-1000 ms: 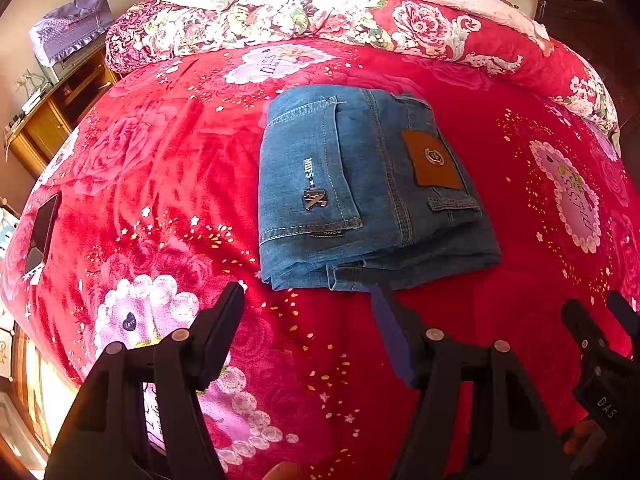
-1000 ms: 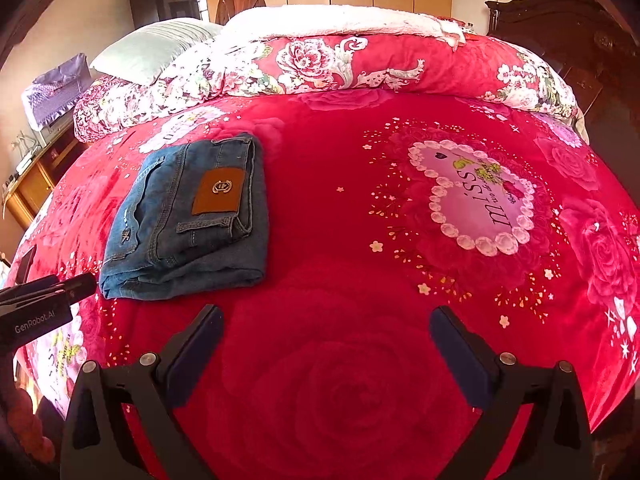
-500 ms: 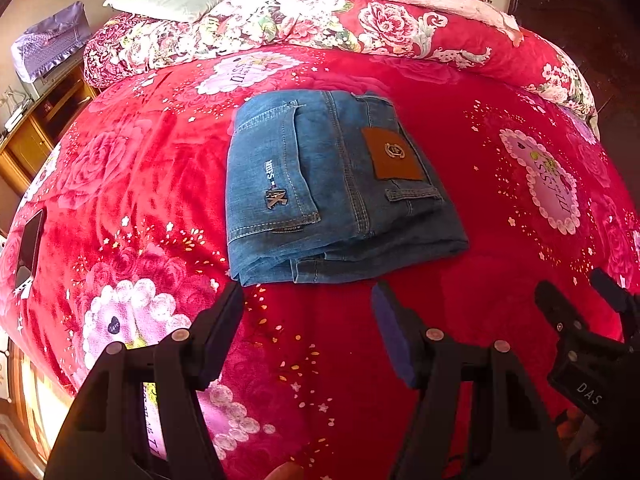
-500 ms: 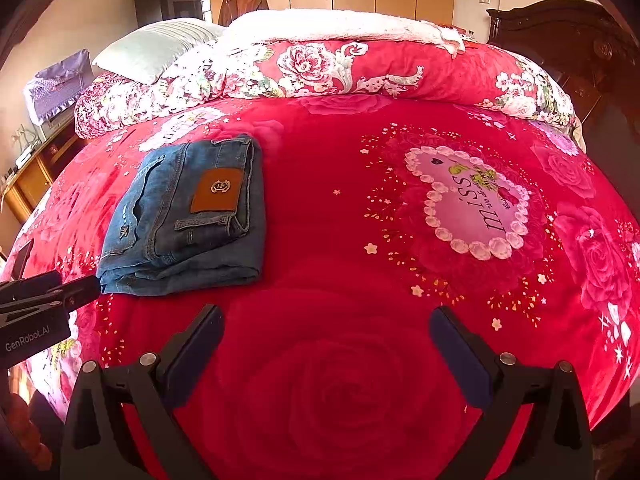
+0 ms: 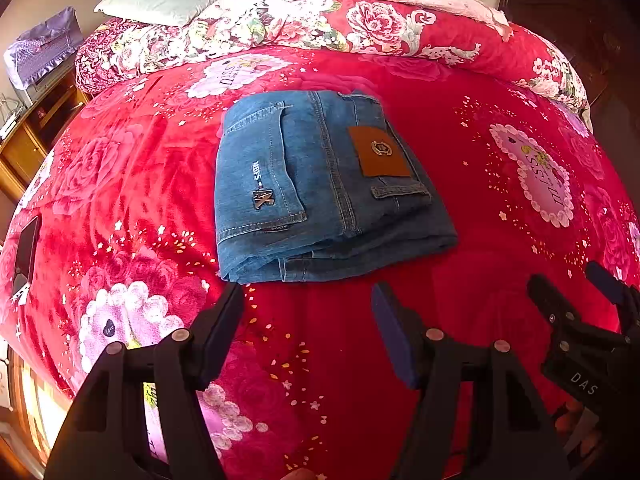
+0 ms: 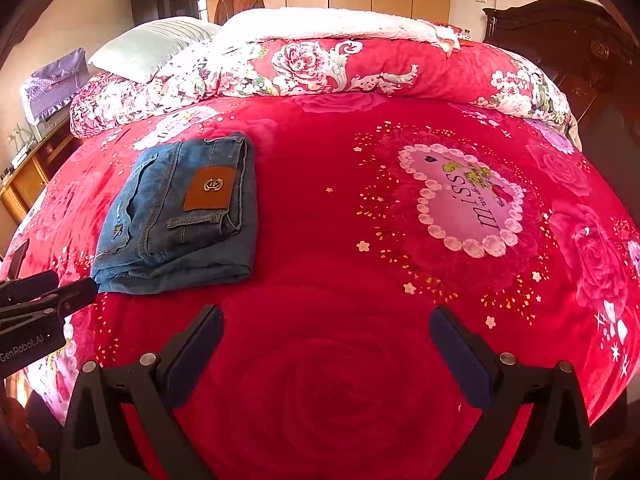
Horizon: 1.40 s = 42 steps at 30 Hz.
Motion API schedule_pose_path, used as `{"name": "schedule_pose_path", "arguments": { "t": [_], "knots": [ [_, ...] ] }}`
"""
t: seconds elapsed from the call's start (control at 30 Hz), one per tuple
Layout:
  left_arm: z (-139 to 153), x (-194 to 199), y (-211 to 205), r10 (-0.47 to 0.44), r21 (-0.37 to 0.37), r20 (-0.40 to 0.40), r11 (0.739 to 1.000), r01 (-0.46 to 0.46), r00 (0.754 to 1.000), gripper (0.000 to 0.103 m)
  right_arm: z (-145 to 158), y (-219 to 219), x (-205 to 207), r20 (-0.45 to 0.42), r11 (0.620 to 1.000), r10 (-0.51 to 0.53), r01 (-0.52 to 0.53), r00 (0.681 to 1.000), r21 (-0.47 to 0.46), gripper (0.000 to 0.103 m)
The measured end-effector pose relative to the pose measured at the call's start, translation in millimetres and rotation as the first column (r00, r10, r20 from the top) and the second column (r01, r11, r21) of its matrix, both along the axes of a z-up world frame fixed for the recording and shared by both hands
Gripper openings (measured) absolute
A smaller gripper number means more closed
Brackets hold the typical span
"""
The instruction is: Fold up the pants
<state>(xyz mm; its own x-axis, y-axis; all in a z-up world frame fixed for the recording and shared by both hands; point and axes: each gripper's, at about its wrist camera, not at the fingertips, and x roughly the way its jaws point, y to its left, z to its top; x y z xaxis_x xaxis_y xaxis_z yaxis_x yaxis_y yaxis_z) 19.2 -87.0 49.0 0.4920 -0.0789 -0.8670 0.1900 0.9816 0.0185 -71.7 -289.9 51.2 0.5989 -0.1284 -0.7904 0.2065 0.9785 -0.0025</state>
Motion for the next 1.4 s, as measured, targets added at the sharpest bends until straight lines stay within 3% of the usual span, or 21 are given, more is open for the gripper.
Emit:
{"name": "schedule_pose_path", "arguments": {
  "t": [1.4],
  "knots": [
    [-2.2, -3.1, -4.2, -0.012, 0.006, -0.006, 1.000, 0.012, 1.000, 0.065, -5.5, -5.2, -0.1, -0.023, 1.000, -0.002, 0.002, 1.000, -0.004, 0.103]
  ]
}}
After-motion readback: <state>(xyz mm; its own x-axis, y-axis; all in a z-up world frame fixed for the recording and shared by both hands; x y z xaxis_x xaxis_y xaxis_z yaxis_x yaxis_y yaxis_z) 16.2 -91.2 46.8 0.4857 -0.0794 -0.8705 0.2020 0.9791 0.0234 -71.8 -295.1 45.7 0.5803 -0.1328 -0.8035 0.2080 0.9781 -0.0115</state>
